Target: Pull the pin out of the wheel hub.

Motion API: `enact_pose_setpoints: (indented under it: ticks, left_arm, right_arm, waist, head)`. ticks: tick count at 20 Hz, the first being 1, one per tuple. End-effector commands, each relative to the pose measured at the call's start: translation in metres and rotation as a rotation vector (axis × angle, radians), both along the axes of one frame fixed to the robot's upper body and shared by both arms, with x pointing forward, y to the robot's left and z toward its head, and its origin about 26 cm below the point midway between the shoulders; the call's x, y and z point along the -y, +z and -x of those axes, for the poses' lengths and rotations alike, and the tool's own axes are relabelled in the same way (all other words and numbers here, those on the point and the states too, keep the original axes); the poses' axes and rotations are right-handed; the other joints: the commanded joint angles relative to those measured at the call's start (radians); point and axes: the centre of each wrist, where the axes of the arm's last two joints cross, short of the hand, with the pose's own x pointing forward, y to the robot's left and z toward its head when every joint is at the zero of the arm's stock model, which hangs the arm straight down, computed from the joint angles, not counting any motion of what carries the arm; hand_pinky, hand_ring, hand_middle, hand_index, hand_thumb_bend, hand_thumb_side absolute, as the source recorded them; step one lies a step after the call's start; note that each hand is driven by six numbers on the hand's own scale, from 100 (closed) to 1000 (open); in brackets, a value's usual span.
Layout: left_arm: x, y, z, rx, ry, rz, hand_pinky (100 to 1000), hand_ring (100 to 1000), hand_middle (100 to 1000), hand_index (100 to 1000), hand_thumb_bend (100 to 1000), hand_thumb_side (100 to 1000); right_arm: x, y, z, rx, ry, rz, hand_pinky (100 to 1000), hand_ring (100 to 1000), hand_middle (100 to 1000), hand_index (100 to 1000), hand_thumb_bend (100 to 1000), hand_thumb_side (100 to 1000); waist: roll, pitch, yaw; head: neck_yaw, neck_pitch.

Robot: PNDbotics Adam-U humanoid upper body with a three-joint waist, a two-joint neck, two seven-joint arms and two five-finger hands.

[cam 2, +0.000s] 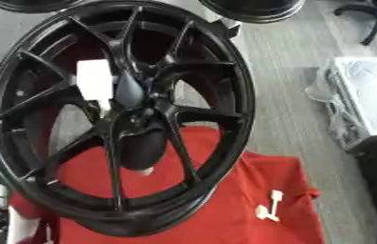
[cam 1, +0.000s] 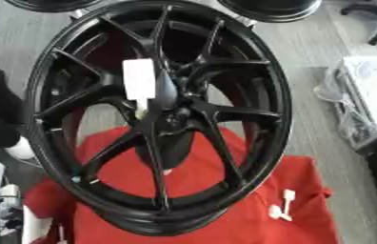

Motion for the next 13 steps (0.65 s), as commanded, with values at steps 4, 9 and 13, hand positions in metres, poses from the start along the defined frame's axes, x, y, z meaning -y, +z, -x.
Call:
enact_pose_setpoints:
  ticks: [4,9,13]
  left_arm:
    - [0.006,0.015,-0.001,0.046,-0.028,-0.049,745,818,754,817,151,822]
    - [0.011,0.017,-0.002,0.062,-0.045,-0.060,745,819,756,819,149,817]
    - [0.015,0.019,-0.002,0.077,-0.061,-0.069,745,820,763,824,144,812]
  right_arm:
    - [-0.002,-0.006,-0.015,0.100,0.092,-0.165,878,781,688,774,184,299]
    - [0.001,-0.027,-0.030,0.120,0.138,-0.259,872,760,658,756,227,304]
    - [0.000,-0.037,-0.036,0.149,0.146,-0.303,879,772,656,751,195,304]
  waist:
    - [0.010,-0.013,0.010]
    - [0.017,-0.010,0.019]
    - [0.023,-0.007,0.025]
  head:
    - [-0.003,0.005]
    - [-0.003,-0.001]
    - [-0.002,-0.007]
